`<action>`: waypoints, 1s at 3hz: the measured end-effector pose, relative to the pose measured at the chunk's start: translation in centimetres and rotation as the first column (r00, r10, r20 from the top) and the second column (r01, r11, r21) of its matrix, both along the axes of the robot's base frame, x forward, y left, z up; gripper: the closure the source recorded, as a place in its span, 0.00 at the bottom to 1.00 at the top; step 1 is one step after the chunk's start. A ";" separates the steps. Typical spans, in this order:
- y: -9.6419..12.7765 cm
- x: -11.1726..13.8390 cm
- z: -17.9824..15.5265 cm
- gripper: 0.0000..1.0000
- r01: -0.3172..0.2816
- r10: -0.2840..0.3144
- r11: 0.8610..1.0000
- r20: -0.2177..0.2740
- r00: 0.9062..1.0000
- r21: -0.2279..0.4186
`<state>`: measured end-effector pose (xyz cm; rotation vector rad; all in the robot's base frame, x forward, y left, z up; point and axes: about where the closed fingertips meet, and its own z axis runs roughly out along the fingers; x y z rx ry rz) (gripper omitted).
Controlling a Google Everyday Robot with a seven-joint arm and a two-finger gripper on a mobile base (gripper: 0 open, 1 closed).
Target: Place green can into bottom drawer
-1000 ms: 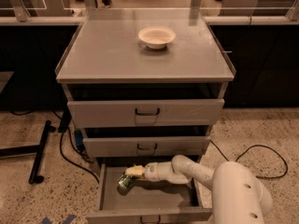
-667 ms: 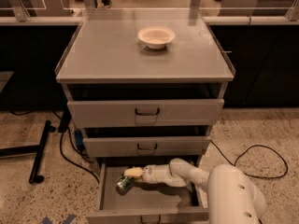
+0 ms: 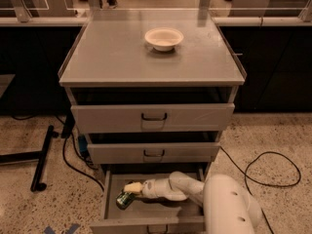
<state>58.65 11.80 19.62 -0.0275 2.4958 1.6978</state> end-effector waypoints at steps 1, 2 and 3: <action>0.7 -0.3 -1.7 0.80 -0.009 0.009 1.000 -0.010 1.000 -0.008; 0.9 -0.5 -2.5 0.51 -0.009 0.009 1.000 -0.001 1.000 0.003; 0.8 -0.5 -2.5 0.26 -0.006 0.006 1.000 0.013 1.000 0.016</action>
Offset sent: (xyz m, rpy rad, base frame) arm -0.0034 0.0073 -0.0336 0.0018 -0.0013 0.0048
